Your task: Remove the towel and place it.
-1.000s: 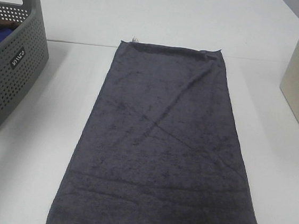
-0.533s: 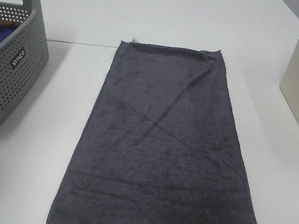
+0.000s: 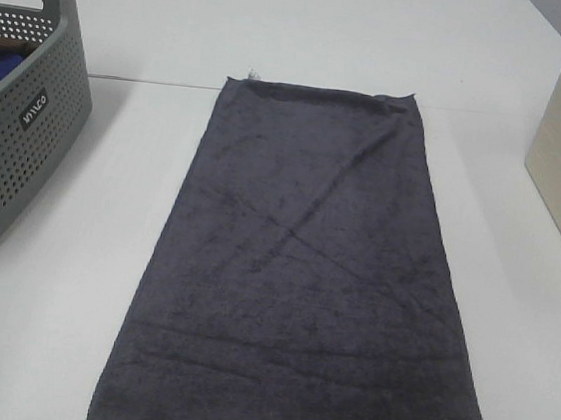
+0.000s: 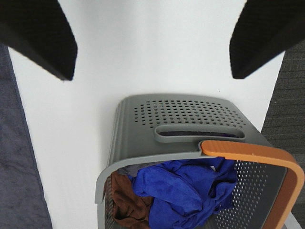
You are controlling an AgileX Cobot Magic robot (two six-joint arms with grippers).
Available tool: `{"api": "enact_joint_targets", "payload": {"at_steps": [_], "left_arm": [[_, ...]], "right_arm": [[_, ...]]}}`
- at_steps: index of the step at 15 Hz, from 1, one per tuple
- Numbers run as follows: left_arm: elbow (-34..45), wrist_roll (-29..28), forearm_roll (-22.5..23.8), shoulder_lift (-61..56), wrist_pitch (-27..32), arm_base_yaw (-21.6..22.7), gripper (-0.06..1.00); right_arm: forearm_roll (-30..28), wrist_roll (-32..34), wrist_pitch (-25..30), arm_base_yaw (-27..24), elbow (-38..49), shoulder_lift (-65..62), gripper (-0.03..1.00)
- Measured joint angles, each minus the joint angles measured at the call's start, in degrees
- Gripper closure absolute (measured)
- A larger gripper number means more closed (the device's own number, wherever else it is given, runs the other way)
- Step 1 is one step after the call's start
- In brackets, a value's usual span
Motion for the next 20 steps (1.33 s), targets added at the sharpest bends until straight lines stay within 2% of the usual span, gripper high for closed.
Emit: {"api": "enact_joint_targets", "payload": {"at_steps": [3, 7, 8, 10, 13, 20], "left_arm": [[3.84, 0.00, -2.52, -7.73, 0.00, 0.00, 0.12], [4.98, 0.46, -5.67, -17.65, 1.49, 0.00, 0.12], [5.61, 1.20, -6.88, -18.45, 3.38, 0.00, 0.12], [6.13, 4.53, -9.97, -18.56, 3.61, 0.00, 0.12], [6.13, 6.70, -12.03, -18.56, 3.61, 0.00, 0.12], [6.13, 7.16, -12.49, -18.56, 3.61, 0.00, 0.13]], "right_arm": [[0.00, 0.00, -0.40, 0.00, 3.44, -5.96, 0.21], [0.06, 0.00, -2.23, 0.00, 4.47, -9.68, 0.21], [0.06, 0.00, -3.04, 0.00, 4.87, -9.68, 0.21], [0.11, 0.00, -3.32, 0.00, 4.98, -9.68, 0.21], [0.06, 0.00, -4.53, 0.00, 5.61, -9.68, 0.21], [0.00, 0.00, -4.76, 0.00, 5.61, -9.68, 0.21]]}}
